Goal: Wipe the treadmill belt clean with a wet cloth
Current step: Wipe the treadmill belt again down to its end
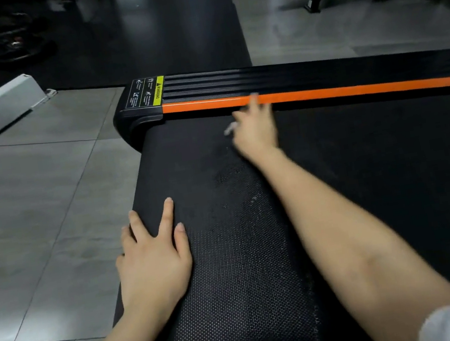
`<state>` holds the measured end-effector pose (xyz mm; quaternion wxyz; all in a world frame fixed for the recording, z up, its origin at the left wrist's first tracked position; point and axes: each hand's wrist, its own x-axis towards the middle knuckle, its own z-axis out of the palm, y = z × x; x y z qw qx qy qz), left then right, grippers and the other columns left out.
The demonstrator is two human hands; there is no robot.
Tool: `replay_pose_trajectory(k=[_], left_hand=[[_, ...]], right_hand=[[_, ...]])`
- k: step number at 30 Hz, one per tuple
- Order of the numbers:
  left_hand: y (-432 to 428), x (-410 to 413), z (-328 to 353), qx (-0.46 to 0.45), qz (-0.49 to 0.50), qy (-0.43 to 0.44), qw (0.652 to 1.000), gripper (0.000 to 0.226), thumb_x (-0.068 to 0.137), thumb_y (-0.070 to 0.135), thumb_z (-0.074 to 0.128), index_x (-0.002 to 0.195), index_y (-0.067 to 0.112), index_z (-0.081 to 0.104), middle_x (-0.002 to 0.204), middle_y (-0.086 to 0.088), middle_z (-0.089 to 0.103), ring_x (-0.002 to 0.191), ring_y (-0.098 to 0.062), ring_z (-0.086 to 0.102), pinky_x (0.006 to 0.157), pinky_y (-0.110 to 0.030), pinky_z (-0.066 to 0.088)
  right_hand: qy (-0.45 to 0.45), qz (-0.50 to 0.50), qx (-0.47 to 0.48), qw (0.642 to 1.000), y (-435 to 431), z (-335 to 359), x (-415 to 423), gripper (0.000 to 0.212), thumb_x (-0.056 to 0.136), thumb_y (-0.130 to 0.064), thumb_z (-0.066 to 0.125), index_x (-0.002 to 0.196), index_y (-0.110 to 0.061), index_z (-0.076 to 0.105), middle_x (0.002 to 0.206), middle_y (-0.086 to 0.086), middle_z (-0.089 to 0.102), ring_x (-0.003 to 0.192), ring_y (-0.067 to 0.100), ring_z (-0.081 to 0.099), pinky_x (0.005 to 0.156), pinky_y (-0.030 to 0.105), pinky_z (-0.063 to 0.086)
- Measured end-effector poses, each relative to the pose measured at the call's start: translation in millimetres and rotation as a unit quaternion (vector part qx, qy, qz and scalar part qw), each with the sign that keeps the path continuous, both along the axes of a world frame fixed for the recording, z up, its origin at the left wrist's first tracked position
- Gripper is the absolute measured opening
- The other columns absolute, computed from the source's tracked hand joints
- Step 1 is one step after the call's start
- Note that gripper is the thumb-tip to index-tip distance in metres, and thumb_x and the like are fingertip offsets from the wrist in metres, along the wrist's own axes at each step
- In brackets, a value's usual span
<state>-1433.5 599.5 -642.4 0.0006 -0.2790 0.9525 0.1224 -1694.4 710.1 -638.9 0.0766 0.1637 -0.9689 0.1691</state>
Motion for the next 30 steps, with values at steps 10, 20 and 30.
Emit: replay_pose_trajectory(k=[10,20,30], left_hand=[[-1,0,0,0.001,0.0,0.01,1.0,0.052,0.097,0.047,0.015,0.148,0.045,0.004,0.156,-0.018,0.008,0.139,-0.035,0.017,0.1,-0.048,0.035],[-4,1,-1,0.014,0.003,0.02,1.0,0.05,0.099,0.047,0.017,0.148,0.046,0.009,0.155,-0.018,0.011,0.139,-0.036,0.018,0.098,-0.049,0.036],[-6,0,-4,0.017,0.007,0.047,0.999,0.05,0.099,0.045,0.021,0.148,0.041,0.018,0.152,-0.021,0.018,0.132,-0.039,0.026,0.096,-0.051,0.037]], right_hand=[[0.002,-0.056,0.009,0.998,41,5,-14,0.037,0.096,-0.021,0.043,0.131,-0.017,0.053,0.158,0.011,0.01,0.14,0.044,0.009,0.113,0.045,0.023],[0.048,0.243,0.004,0.969,90,-3,108,0.039,0.086,-0.006,0.058,0.124,-0.016,0.062,0.152,0.011,0.029,0.138,0.04,0.027,0.109,0.041,0.027],[0.074,0.149,-0.019,0.986,65,0,173,0.03,0.082,-0.007,0.057,0.109,-0.004,0.068,0.138,0.03,0.042,0.127,0.048,0.04,0.11,0.051,0.023]])
